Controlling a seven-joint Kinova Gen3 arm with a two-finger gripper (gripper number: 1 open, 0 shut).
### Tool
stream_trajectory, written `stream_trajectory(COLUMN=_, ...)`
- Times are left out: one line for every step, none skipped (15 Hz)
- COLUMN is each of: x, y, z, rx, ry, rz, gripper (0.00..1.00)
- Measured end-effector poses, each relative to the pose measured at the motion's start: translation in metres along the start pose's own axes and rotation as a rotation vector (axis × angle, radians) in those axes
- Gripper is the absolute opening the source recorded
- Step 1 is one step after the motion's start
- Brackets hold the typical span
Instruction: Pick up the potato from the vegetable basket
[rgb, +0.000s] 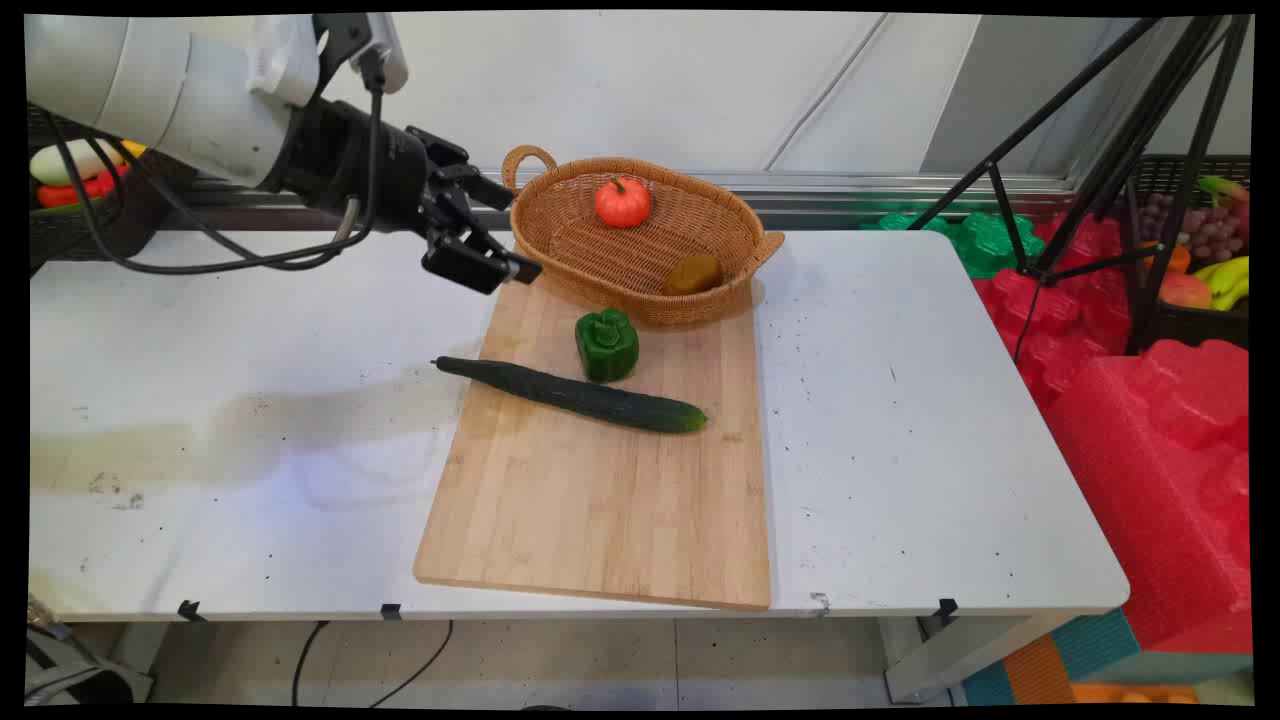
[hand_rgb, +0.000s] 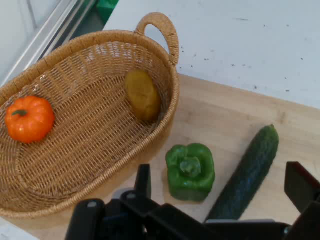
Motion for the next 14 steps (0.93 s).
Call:
stream_trajectory(x=0.002, y=-0.001, z=0.001, rx=0.007, ry=0.001, rz=-0.009, gripper=1.0)
stream_trajectory(x=0.005, y=-0.002, z=0.003, rx=0.015, ry=0.001, rz=-0.018, gripper=1.0)
stream_trajectory(x=0.008, y=-0.003, z=0.005, rx=0.022, ry=0.001, rz=-0.027, gripper=1.0)
stream_trajectory(x=0.012, y=-0.005, z=0.009, rx=0.032, ry=-0.001, rz=-0.038, gripper=1.0)
stream_trajectory(x=0.018, y=-0.007, z=0.016, rx=0.042, ry=-0.004, rz=-0.051, gripper=1.0)
stream_trajectory(x=0.022, y=-0.008, z=0.023, rx=0.05, ry=-0.009, rz=-0.06, gripper=1.0)
stream_trajectory(x=0.026, y=-0.01, z=0.029, rx=0.057, ry=-0.013, rz=-0.069, gripper=1.0)
stream_trajectory(x=0.032, y=-0.013, z=0.04, rx=0.066, ry=-0.019, rz=-0.081, gripper=1.0)
stream_trajectory(x=0.036, y=-0.016, z=0.049, rx=0.075, ry=-0.025, rz=-0.091, gripper=1.0)
stream_trajectory(x=0.043, y=-0.021, z=0.066, rx=0.09, ry=-0.039, rz=-0.104, gripper=1.0)
stream_trajectory(x=0.047, y=-0.024, z=0.077, rx=0.096, ry=-0.05, rz=-0.108, gripper=1.0)
stream_trajectory(x=0.051, y=-0.028, z=0.09, rx=0.103, ry=-0.063, rz=-0.112, gripper=1.0)
stream_trajectory(x=0.055, y=-0.031, z=0.102, rx=0.108, ry=-0.076, rz=-0.115, gripper=1.0)
stream_trajectory(x=0.058, y=-0.035, z=0.116, rx=0.112, ry=-0.092, rz=-0.118, gripper=1.0)
